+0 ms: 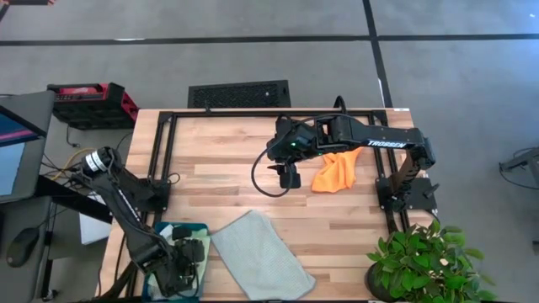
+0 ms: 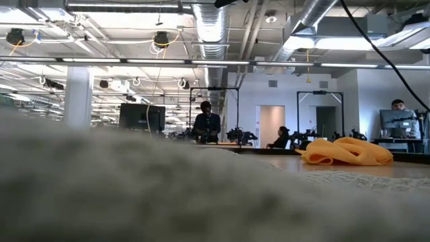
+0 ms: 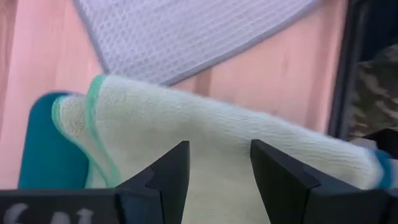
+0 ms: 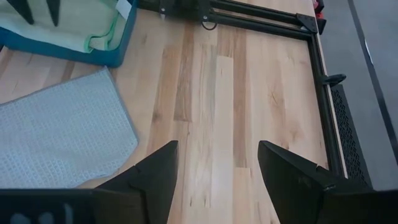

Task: Fold microfiber towels
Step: Put the folded green microfiber towel into the blue bin, then fold the gray microfiber towel

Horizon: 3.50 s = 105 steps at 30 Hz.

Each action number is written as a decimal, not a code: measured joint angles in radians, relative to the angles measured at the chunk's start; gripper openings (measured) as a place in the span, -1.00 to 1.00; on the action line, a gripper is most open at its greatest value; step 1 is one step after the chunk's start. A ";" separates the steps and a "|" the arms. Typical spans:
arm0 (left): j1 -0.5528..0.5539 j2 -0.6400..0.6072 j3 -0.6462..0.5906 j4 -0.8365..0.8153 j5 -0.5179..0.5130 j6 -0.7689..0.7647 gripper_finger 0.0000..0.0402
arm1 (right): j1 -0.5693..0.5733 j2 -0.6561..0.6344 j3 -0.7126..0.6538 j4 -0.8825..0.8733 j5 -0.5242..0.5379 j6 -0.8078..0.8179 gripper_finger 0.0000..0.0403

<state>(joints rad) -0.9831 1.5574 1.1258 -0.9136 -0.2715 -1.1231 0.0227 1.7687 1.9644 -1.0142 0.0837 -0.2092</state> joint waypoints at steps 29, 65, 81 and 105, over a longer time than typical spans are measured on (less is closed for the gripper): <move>0.001 -0.035 0.011 -0.098 0.005 -0.014 -0.19 | -0.002 -0.041 0.000 -0.010 0.000 0.011 0.21; 0.499 0.320 0.113 0.171 0.164 0.800 -0.19 | 0.010 -0.063 0.000 -0.235 0.000 0.126 0.21; 0.612 0.343 0.097 0.192 0.234 0.894 -0.19 | 0.010 -0.063 0.000 -0.240 0.000 0.123 0.21; 0.714 0.340 0.049 0.228 0.211 0.935 -0.19 | 0.010 -0.063 0.000 -0.239 0.000 0.122 0.21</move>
<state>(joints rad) -0.2690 1.8972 1.1751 -0.6857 -0.0605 -0.1883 0.0326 1.7058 1.9644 -1.2533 0.0834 -0.0877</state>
